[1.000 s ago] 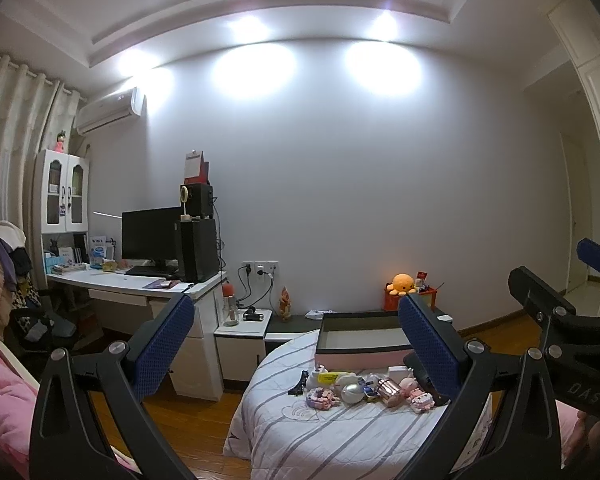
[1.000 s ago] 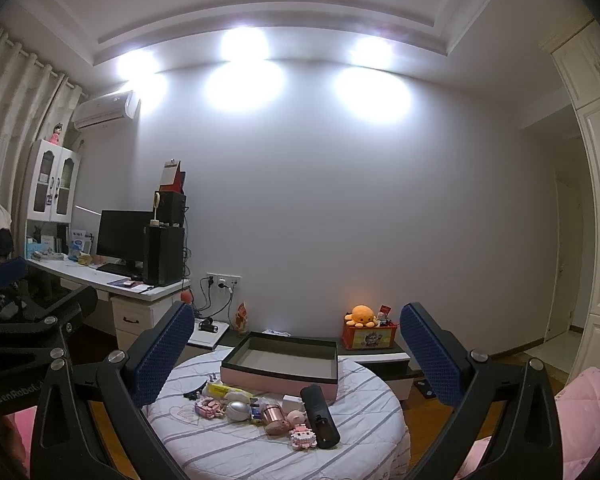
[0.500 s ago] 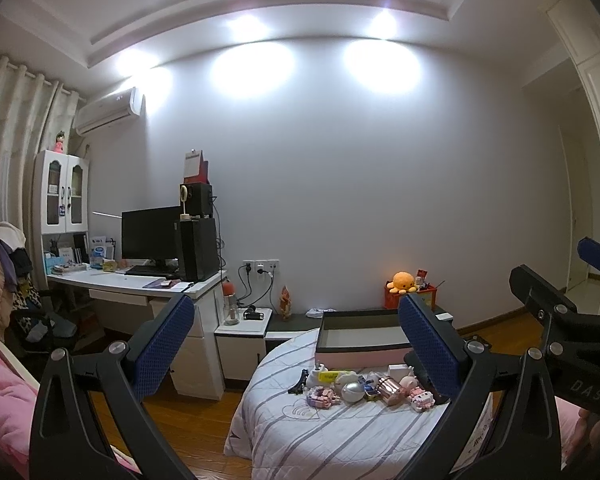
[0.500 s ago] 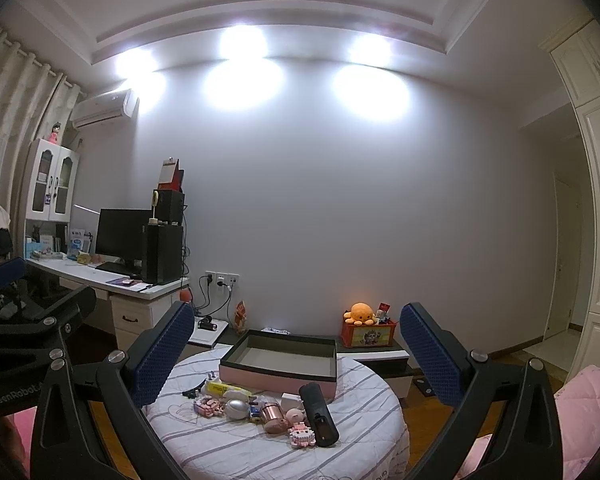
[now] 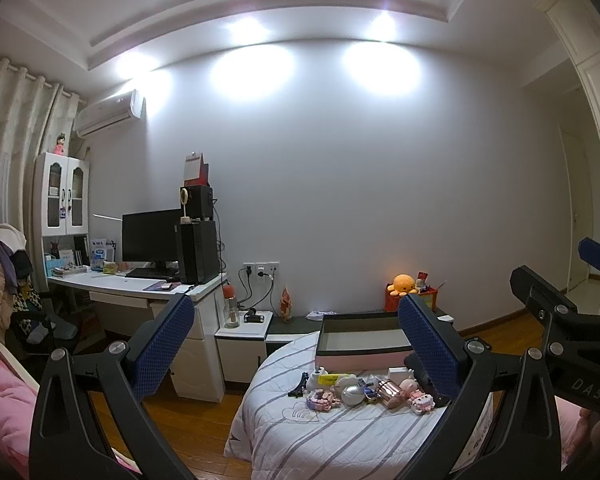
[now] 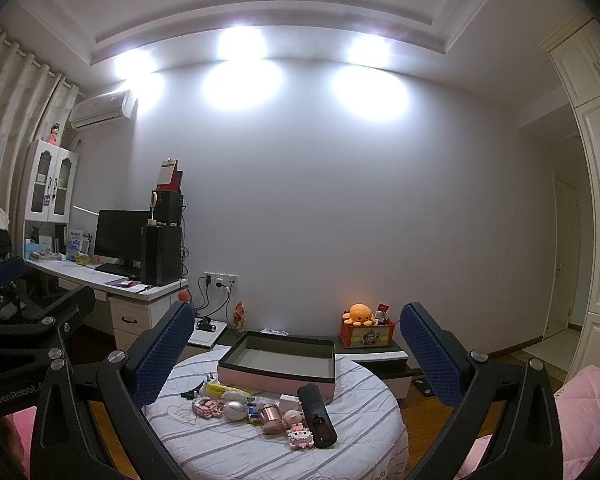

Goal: Organize rigid objects

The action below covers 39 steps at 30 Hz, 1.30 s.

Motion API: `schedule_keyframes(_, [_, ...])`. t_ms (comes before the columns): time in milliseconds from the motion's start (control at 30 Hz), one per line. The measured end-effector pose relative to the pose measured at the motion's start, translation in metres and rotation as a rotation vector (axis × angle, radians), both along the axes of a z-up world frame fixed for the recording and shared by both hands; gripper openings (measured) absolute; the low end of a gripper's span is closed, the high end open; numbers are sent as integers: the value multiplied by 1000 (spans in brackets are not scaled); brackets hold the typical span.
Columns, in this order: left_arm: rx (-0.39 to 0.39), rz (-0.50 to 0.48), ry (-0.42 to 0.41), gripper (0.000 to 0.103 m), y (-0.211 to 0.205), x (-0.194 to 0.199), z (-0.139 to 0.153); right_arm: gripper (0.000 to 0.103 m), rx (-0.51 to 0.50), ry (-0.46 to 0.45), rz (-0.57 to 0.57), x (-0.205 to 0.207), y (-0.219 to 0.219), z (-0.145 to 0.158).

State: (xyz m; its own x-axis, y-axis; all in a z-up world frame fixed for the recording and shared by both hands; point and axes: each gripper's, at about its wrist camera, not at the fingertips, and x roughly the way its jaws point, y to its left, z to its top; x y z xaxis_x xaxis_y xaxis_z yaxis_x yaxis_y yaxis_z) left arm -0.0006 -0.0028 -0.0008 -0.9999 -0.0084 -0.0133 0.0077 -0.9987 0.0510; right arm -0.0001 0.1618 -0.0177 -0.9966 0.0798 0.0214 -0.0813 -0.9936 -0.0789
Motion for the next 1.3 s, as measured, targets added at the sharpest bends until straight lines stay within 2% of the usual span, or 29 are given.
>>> schedule_keyframes(433, [-15,-5,-19,103,5,-10,-4,103,-4,-13,-4,-5,4,-6])
schedule_keyframes(733, [-6,10,-87,103,4,-42,-26,103,-25,-63,-25,-28,18,-23])
schedule_keyframes(933, [-14,20,-173,103,6,-81,-52,103,-29,-138,-33,-58,28,-46])
schedule_keyframes(1033, [-27,24,-234,103,8,-104,-74,103,-43,-193,-23,-76,38,-64])
schedule_keyframes(1300, [-66,16,-471,103,16,-189,-152,103,-77,-380,-33,-134,63,-127])
